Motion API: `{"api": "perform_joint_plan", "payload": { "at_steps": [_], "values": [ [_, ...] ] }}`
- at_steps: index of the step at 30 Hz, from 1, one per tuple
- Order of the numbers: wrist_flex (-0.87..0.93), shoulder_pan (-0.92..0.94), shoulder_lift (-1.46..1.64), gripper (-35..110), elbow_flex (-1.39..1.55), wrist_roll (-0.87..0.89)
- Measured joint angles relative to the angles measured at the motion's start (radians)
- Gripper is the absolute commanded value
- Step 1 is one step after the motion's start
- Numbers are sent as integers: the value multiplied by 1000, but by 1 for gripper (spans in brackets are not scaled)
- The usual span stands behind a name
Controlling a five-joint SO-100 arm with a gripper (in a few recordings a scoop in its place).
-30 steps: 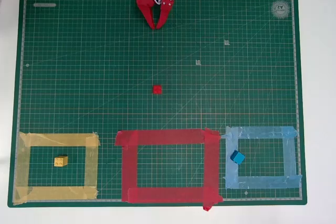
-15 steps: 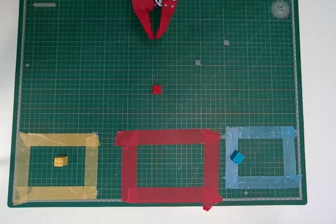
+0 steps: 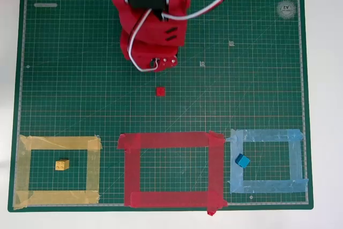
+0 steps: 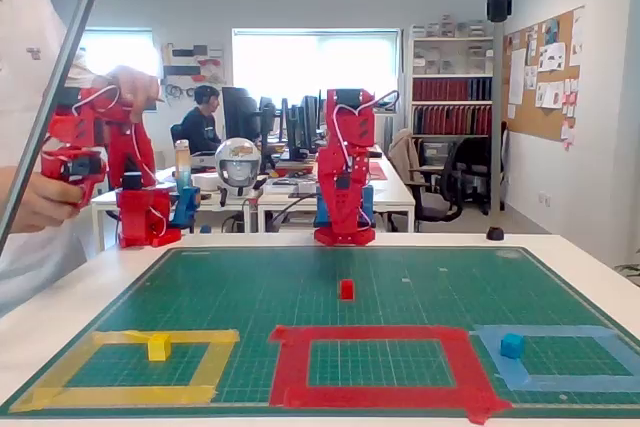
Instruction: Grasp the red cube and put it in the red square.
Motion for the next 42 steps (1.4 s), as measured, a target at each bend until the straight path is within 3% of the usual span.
{"api": "perform_joint_plan", "payload": {
  "at_steps": [13,25,42],
  "values": [
    [-20,2,-316,1,-195,0],
    [-477,-2,-169,4,265,3],
    [-514,-18,-81,7,382,3]
  ]
}}
